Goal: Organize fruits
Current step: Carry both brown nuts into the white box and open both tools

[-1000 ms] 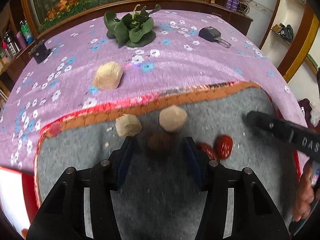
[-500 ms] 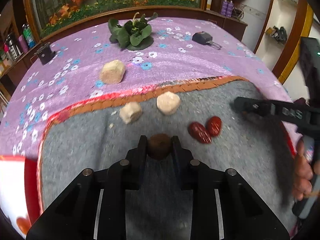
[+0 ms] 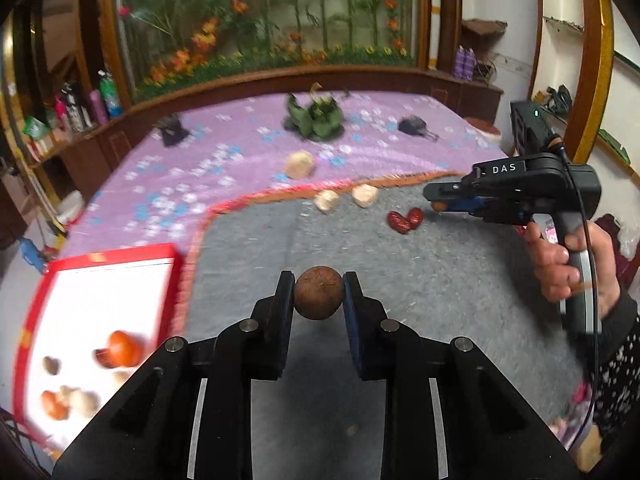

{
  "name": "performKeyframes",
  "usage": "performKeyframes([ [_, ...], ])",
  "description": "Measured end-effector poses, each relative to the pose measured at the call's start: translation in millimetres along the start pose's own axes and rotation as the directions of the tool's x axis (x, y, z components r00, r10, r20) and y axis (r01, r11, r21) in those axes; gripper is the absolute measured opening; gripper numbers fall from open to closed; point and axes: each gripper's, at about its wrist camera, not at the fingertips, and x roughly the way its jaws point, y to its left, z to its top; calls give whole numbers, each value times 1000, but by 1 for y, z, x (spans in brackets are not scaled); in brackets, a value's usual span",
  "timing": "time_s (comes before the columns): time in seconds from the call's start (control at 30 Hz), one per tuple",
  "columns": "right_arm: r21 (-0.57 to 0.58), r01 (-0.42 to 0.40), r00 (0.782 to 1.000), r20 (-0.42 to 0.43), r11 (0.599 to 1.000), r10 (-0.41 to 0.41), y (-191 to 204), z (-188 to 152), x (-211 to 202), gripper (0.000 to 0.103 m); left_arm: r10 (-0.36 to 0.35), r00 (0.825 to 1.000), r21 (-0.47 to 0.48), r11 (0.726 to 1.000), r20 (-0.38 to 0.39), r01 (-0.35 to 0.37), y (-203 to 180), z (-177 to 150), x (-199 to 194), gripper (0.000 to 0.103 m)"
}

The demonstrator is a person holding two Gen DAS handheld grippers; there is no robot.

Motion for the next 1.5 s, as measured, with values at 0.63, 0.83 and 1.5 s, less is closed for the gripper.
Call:
performKeyframes([
  [0.63, -345, -110, 992, -103, 932, 79, 208, -100, 70, 21, 356, 933, -303, 897, 58, -323, 166, -57, -71, 23],
  [0.83, -523, -164, 983, -152, 836, 98, 292, -157, 117, 20, 431, 901, -340, 856, 54, -389, 198, -71, -77, 24],
  [1.5, -663, -62, 983, -170, 746, -70, 318, -221, 182, 20, 436, 897, -335, 837, -71, -433, 230, -102, -47, 23],
])
